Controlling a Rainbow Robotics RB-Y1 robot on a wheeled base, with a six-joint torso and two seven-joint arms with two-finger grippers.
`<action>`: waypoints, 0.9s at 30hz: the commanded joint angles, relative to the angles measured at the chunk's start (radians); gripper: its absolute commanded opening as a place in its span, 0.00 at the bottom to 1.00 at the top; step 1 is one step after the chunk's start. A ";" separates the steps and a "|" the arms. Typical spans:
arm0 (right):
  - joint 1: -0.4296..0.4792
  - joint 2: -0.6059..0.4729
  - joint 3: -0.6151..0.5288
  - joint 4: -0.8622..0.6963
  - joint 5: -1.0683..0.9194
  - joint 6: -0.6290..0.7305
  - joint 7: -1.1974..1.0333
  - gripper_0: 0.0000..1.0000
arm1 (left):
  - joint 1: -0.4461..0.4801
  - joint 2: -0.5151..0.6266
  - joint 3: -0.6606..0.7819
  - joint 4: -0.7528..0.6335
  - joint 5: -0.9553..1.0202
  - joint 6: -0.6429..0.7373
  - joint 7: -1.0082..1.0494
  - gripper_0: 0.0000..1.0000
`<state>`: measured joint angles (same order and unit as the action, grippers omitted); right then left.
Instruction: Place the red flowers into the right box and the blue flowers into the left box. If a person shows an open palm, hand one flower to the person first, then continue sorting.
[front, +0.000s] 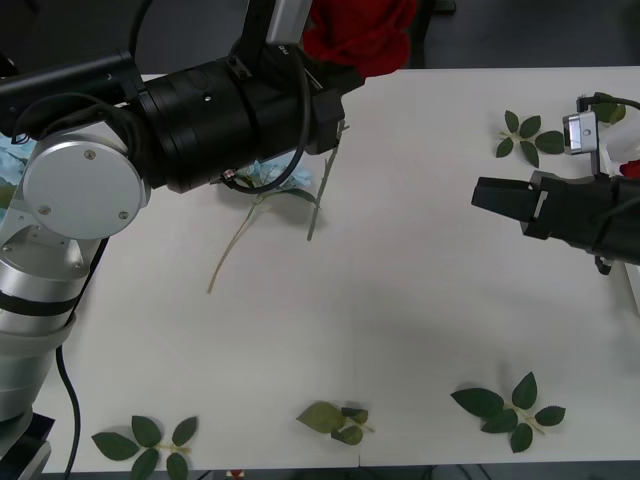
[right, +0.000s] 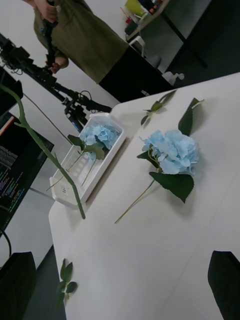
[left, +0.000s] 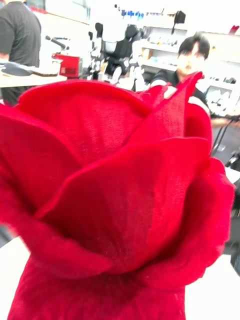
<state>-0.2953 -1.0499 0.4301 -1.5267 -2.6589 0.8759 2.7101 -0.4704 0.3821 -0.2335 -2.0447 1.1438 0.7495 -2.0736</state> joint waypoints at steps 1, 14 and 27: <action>-0.016 0.105 -0.008 -0.010 -0.001 0.006 -0.005 1.00 | 0.024 -0.032 -0.050 -0.037 0.016 -0.067 -0.016 0.00; -0.160 0.255 0.065 -0.044 0.059 -0.094 -0.005 1.00 | 0.049 -0.032 -0.139 -0.035 -0.050 -0.179 -0.011 0.00; -0.200 0.269 0.185 -0.128 0.079 -0.232 -0.005 0.90 | 0.049 -0.026 -0.138 -0.034 -0.048 -0.179 0.004 0.00</action>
<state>-0.4450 -0.8053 0.5823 -1.6190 -2.5844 0.6604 2.7218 -0.4361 0.3647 -0.3599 -2.0447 1.0949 0.5861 -2.0737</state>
